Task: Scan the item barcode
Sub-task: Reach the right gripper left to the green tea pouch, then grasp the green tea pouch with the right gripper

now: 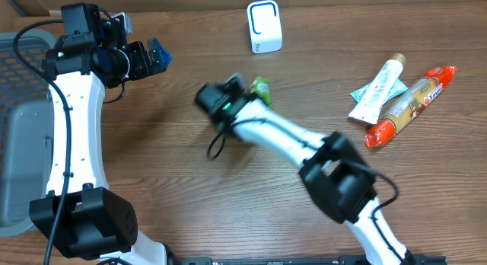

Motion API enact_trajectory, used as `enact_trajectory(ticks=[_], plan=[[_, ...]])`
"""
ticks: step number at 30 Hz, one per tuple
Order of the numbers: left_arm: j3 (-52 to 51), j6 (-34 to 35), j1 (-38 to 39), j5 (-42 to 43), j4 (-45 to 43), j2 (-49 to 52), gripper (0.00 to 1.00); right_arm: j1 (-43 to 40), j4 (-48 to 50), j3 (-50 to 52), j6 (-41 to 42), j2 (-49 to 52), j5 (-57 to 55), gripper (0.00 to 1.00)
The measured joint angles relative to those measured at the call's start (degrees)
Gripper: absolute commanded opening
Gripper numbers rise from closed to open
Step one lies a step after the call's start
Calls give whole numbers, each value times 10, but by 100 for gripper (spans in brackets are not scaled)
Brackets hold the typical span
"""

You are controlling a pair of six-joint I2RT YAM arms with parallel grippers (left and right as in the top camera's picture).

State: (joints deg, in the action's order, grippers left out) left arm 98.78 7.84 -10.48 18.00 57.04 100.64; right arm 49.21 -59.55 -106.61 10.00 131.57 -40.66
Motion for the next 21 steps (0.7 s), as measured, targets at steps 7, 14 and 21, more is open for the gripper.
enact_trajectory(ticks=[7, 14, 21], plan=[[0, 0, 0, -12, 0, 0, 100, 108, 7, 0, -3, 17, 4, 39], [0, 0, 0, -16, 0, 0, 100, 84, 5, 0, 3, 13, 91, 65], [0, 0, 0, -17, 0, 0, 100, -55, 3, 1, -19, -82, 259, 80]])
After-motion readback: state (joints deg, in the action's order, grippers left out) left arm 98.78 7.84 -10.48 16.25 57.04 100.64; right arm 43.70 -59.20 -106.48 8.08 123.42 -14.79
